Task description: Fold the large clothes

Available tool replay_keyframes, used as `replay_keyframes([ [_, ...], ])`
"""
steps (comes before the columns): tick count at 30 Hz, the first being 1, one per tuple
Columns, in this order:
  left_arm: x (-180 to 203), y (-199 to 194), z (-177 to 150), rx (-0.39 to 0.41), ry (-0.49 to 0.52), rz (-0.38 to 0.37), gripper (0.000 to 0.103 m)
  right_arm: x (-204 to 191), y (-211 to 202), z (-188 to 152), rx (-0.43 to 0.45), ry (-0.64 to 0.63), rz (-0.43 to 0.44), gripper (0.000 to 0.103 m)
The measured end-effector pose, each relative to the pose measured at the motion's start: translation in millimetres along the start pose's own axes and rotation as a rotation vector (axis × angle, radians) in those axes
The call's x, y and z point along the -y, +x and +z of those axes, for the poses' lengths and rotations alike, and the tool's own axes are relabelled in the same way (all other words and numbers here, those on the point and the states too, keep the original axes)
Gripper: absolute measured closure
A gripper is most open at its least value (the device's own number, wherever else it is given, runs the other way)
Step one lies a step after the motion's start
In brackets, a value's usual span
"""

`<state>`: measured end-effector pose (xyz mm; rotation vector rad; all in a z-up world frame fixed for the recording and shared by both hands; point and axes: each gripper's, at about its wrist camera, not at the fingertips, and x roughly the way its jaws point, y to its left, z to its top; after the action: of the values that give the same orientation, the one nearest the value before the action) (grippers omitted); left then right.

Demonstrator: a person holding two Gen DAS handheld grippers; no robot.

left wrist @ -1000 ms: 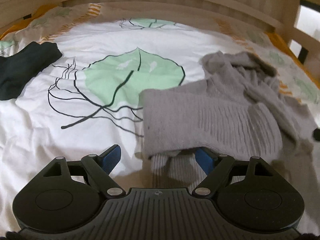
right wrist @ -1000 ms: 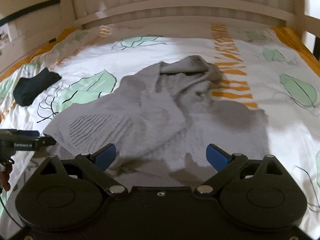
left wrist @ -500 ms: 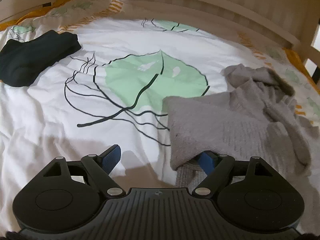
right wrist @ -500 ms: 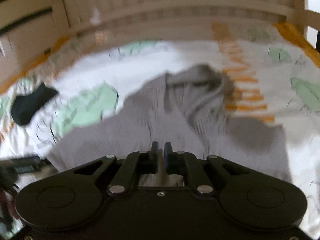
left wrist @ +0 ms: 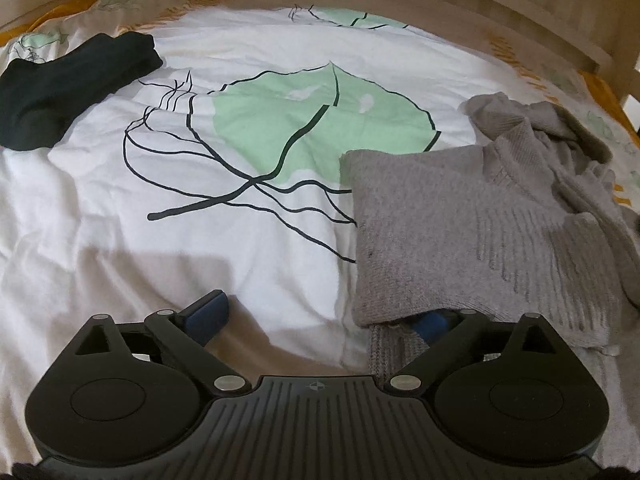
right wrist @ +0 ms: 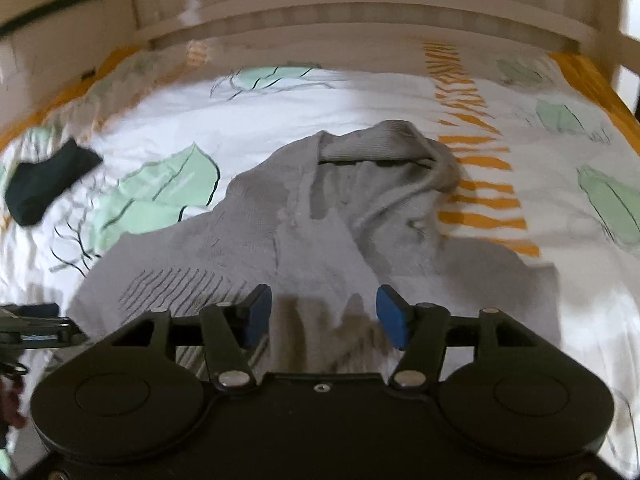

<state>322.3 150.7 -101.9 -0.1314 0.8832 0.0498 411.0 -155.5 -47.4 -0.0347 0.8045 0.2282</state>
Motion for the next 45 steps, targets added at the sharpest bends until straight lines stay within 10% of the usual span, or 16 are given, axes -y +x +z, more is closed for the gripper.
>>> replay_keyframes([
  [5,0.5,0.7,0.3,0.0,0.002,0.002,0.004,-22.3,47.7,3.1,-0.072,-0.104,-0.101,0.039],
  [7,-0.1,0.9,0.8,-0.001,-0.001,0.0,0.004,-21.8,54.7,1.1,-0.093,-0.124,-0.101,0.085],
  [14,0.4,0.7,0.6,0.005,-0.004,0.006,0.004,36.3,-33.5,-2.7,0.125,0.059,-0.067,0.083],
  [22,0.4,0.2,0.3,0.006,-0.004,0.008,0.004,104.9,-30.6,-78.5,-0.082,0.229,-0.056,0.071],
  [26,0.7,0.2,0.6,0.004,-0.004,0.009,0.004,124.2,-43.7,-87.6,-0.02,0.355,0.0,0.046],
  [35,1.0,0.1,1.1,0.004,-0.004,0.009,0.004,149.0,-24.1,-75.6,0.002,0.547,0.071,0.044],
  [38,0.8,-0.1,1.3,0.003,-0.004,0.009,0.004,154.1,-18.2,-76.2,-0.014,0.61,0.054,0.057],
  [39,0.9,0.0,1.5,0.003,-0.004,0.009,0.004,151.9,-17.9,-72.8,-0.012,0.586,0.041,0.087],
  [45,1.6,-0.5,1.7,0.005,-0.003,0.011,0.004,126.6,-53.9,-47.5,0.183,0.307,0.019,0.087],
])
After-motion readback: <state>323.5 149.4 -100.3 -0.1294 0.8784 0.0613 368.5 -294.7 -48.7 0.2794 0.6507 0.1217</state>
